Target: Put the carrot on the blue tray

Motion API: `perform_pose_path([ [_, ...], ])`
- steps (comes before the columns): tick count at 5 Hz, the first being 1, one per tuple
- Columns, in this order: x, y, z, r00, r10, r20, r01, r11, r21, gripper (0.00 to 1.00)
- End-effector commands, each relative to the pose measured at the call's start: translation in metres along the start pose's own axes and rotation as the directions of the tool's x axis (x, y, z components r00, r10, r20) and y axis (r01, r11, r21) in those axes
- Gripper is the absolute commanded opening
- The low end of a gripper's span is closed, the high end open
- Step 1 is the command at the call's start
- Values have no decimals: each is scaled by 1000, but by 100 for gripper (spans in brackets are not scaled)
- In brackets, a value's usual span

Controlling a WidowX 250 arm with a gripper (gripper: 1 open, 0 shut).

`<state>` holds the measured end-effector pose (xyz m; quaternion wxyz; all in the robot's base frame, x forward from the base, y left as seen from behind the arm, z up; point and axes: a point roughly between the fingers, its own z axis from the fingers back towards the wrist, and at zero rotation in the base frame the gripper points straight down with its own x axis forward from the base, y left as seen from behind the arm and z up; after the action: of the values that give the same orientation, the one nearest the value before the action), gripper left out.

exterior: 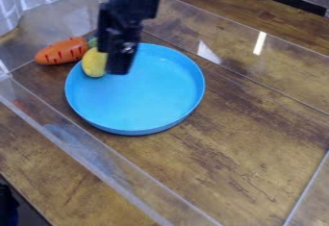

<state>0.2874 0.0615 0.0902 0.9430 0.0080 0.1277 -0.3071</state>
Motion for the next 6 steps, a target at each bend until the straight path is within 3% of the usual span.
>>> perform_pose_path([
  [1,-25,19,8,998,59,25,-59,998,7,100],
  [3,-46,28,7,986,160,49,-159,987,-10,100],
  [4,-43,31,-3,985,163,55,-163,987,-5,100],
  [6,-64,48,-3,979,197,54,-197,980,-15,100],
])
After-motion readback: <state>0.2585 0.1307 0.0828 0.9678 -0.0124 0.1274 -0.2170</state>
